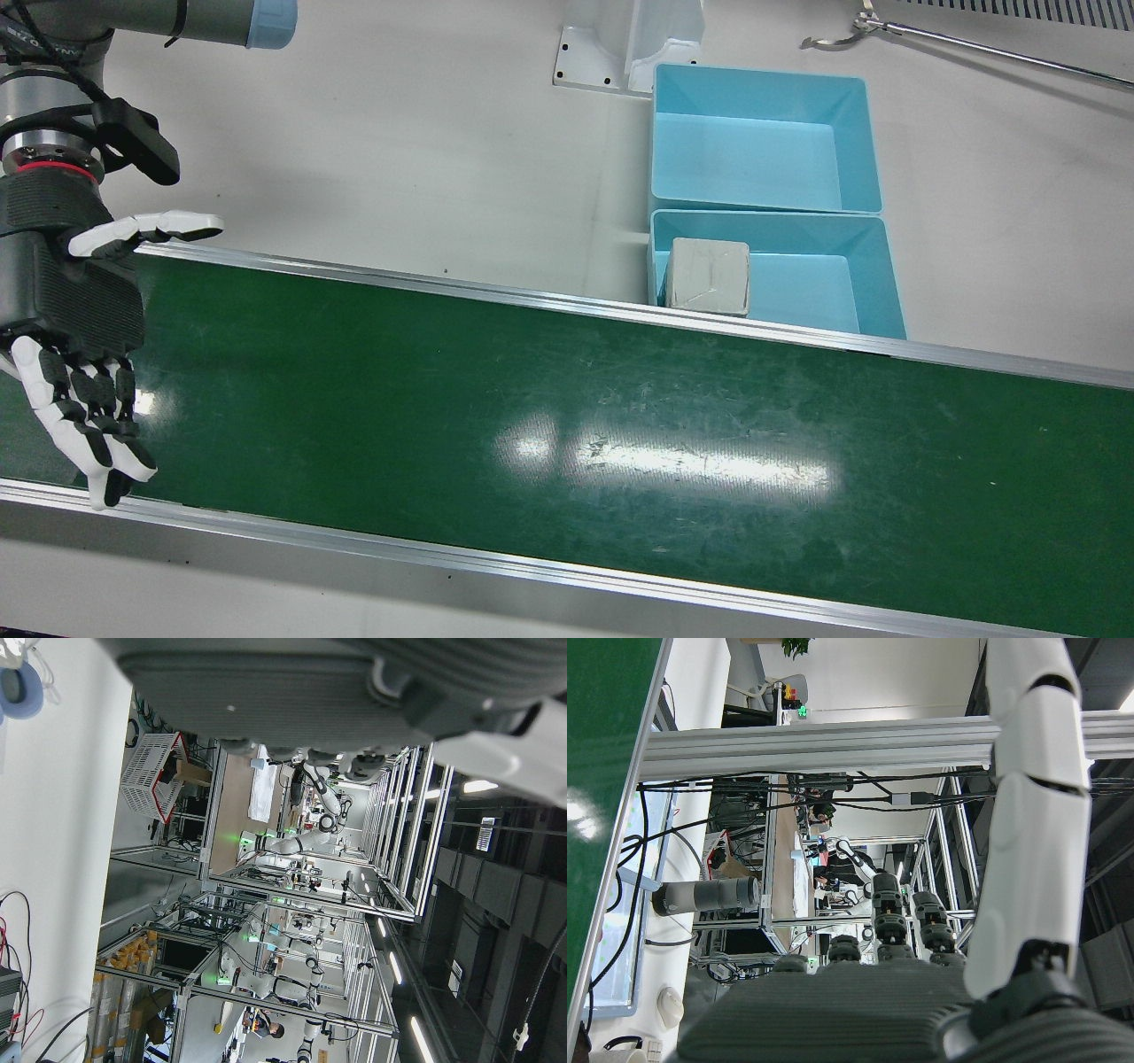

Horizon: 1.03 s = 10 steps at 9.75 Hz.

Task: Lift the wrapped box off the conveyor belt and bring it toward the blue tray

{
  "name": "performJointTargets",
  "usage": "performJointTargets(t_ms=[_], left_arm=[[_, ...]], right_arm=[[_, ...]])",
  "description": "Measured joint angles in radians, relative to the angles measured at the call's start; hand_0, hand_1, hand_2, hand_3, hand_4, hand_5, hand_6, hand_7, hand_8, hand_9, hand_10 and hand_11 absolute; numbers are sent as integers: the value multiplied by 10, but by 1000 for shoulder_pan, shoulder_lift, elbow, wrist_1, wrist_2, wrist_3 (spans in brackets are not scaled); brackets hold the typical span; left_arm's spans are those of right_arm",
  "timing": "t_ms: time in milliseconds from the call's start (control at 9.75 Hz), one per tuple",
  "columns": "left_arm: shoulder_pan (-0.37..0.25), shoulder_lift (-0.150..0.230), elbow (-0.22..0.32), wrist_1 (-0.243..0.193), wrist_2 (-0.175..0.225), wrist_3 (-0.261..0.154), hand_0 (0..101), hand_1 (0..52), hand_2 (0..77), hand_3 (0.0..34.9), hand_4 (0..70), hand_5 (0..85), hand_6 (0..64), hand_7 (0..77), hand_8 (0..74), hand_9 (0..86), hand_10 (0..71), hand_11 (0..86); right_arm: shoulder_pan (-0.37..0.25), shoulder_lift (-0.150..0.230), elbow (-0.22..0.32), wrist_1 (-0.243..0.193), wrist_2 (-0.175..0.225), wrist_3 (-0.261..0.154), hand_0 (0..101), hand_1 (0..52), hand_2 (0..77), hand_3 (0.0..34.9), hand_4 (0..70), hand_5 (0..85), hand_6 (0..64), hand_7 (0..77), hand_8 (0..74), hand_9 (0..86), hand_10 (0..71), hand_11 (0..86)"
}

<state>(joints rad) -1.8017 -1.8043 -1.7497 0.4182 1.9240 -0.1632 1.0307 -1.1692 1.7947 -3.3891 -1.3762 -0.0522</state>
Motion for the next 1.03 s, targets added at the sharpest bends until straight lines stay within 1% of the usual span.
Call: performJointTargets(t_ms=[205,308,513,615,718,821,923,1026], left_arm=[[0,0,0,0,0,0,0,0,11,0,0,11,5,5,5,0,0,5],[0,0,0,0,0,0,0,0,5,0,5,11,5,5,5,0,0,5],[0,0,0,0,0,0,0,0,11,0,5,11,5,5,5,0,0,5],[0,0,0,0,0,0,0,0,11,0,5,11,5,5,5,0,0,5],[0,0,0,0,0,0,0,0,5,0,5,11,0,5,5,0,5,0],[0,0,0,0,0,0,0,0,5,0,5,11,5,5,5,0,0,5],[0,0,0,0,0,0,0,0,5,0,5,11,5,5,5,0,5,0],[0,0,0,0,0,0,0,0,11,0,5,11,0,5,5,0,0,5]], right_arm=[[0,1,1,0,-1,0,466,147,142,53,60,115,44,136,22,33,0,11],[0,1,1,0,-1,0,466,142,142,72,71,131,44,136,22,44,0,16],[-2,2,1,-1,-1,0,464,142,142,76,71,131,44,136,22,49,0,16],[-9,2,1,-1,-1,-1,465,142,136,90,71,115,44,136,27,44,0,16],[-19,2,0,1,1,-2,466,142,136,93,60,109,44,136,27,44,0,16],[-33,3,-3,2,5,-2,465,115,109,85,16,109,44,142,44,49,0,11],[-44,3,-6,3,8,-3,467,120,109,53,49,109,44,142,44,49,0,11],[-50,12,-7,1,10,-4,467,120,109,26,71,115,44,142,44,49,0,11]])
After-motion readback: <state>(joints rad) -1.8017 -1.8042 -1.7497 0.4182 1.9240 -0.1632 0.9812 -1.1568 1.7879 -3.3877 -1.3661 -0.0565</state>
